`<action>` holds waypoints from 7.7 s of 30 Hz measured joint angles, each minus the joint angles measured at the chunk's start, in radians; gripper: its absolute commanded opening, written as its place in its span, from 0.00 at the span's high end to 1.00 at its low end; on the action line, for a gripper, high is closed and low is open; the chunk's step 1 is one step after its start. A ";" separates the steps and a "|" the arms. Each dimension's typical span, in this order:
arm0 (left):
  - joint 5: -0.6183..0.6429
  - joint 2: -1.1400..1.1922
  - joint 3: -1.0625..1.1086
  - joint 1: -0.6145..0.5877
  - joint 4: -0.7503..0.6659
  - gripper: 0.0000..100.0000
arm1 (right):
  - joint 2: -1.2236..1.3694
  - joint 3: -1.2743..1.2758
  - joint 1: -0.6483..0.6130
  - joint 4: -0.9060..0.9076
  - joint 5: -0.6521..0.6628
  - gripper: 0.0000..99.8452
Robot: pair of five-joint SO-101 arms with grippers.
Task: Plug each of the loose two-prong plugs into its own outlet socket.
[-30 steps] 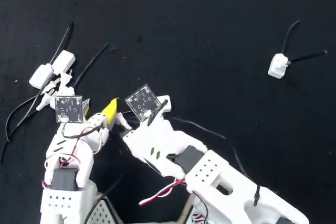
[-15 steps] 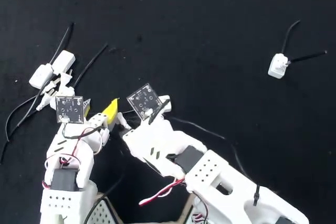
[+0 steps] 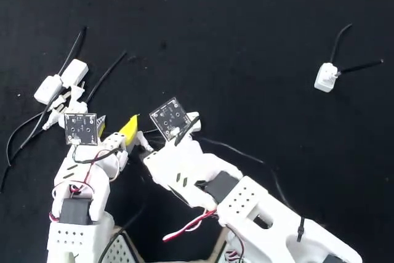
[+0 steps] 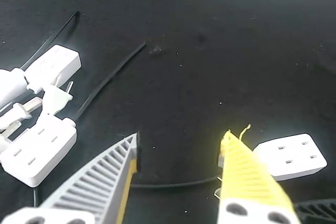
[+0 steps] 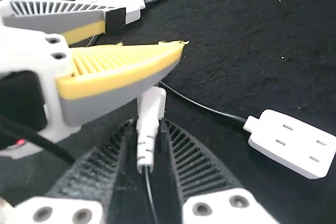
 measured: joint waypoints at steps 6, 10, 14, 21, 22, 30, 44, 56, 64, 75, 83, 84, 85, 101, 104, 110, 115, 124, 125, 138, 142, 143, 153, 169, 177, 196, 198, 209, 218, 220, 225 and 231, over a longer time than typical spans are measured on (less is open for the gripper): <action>0.000 0.000 0.000 0.002 -0.002 0.75 | 0.000 0.000 0.025 0.000 -0.003 0.99; 0.000 0.000 0.000 0.002 -0.002 0.75 | 0.000 0.000 0.026 0.000 -0.005 0.99; 0.002 0.000 0.000 0.002 -0.002 0.75 | 0.000 0.000 0.026 0.000 -0.005 0.99; 0.002 0.000 0.000 0.002 -0.002 0.75 | 0.000 0.000 0.026 0.000 -0.005 0.99; 0.002 0.000 0.000 0.002 -0.002 0.75 | 0.000 0.000 0.026 0.000 -0.005 0.99; -0.006 -0.002 0.000 0.002 0.018 0.75 | 0.002 0.000 0.026 0.000 -0.005 0.99; -0.035 -0.002 0.000 0.002 0.020 0.75 | 0.002 0.002 0.026 0.000 -0.005 0.99; -0.046 -0.003 0.000 0.002 0.055 0.75 | 0.002 0.002 0.026 0.002 -0.005 0.99; -0.074 -0.003 0.000 0.002 0.061 0.75 | 0.002 0.002 0.028 0.002 -0.005 0.99; -0.077 0.011 0.000 -0.035 0.051 0.75 | -0.002 0.017 0.071 0.051 0.107 0.99; -0.028 0.011 0.000 -0.097 0.040 0.75 | -0.003 -0.094 0.281 0.299 0.123 0.99; -0.028 0.011 0.000 -0.097 0.040 0.75 | -0.003 -0.133 0.298 0.342 0.124 0.99; -0.028 0.011 0.000 -0.097 0.040 0.75 | -0.003 -0.172 0.313 0.387 0.130 0.99; -0.028 0.011 0.000 -0.097 0.040 0.75 | 0.290 -0.698 0.333 0.775 0.170 0.99; -0.028 0.011 0.000 -0.097 0.040 0.75 | 0.465 -0.853 0.333 0.868 0.170 0.99; -0.028 0.011 0.000 -0.097 0.040 0.75 | 0.818 -1.169 0.407 1.051 0.141 0.99; -0.028 0.011 0.000 -0.091 0.040 0.75 | 1.060 -1.376 0.497 1.162 0.133 0.99; -0.074 0.011 0.000 0.009 0.060 0.75 | 1.234 -1.583 0.505 1.312 0.124 0.99; -0.075 0.011 0.000 0.021 0.060 0.75 | 1.234 -1.594 0.505 1.321 0.118 0.99; -0.084 0.011 0.000 0.032 0.060 0.75 | 1.237 -1.614 0.440 1.344 0.020 0.99; -0.115 0.011 0.000 0.032 0.060 0.75 | 1.237 -1.599 0.436 1.293 -0.003 0.99; -0.115 0.011 0.000 0.034 0.060 0.75 | 1.237 -1.582 0.439 1.275 -0.005 0.99; -0.121 0.011 0.000 0.041 0.060 0.75 | 1.231 -1.473 0.439 1.160 -0.006 0.99; -0.121 0.011 0.000 0.041 0.060 0.75 | 1.200 -1.427 0.434 1.168 -0.006 0.99; -0.121 0.011 0.000 0.041 0.060 0.75 | 1.045 -1.226 0.433 1.057 -0.006 0.99; -0.121 0.011 0.000 0.041 0.060 0.75 | 1.033 -1.241 0.434 1.083 0.009 0.99; -0.121 0.011 0.000 0.041 0.060 0.75 | 1.033 -1.284 0.433 1.129 0.009 0.99; -0.121 0.011 0.000 0.041 0.060 0.75 | 1.246 -1.548 0.434 1.312 0.034 0.99; -0.123 0.011 0.000 0.041 0.060 0.75 | 1.255 -1.568 0.434 1.316 0.034 0.99; -0.123 0.011 0.000 0.041 0.060 0.75 | 1.255 -1.568 0.434 1.316 0.034 0.99; -0.123 0.011 0.000 0.041 0.060 0.75 | 1.255 -1.568 0.434 1.313 0.034 0.99; -0.123 0.011 0.000 0.041 0.060 0.75 | 1.254 -1.528 0.434 1.224 0.034 0.99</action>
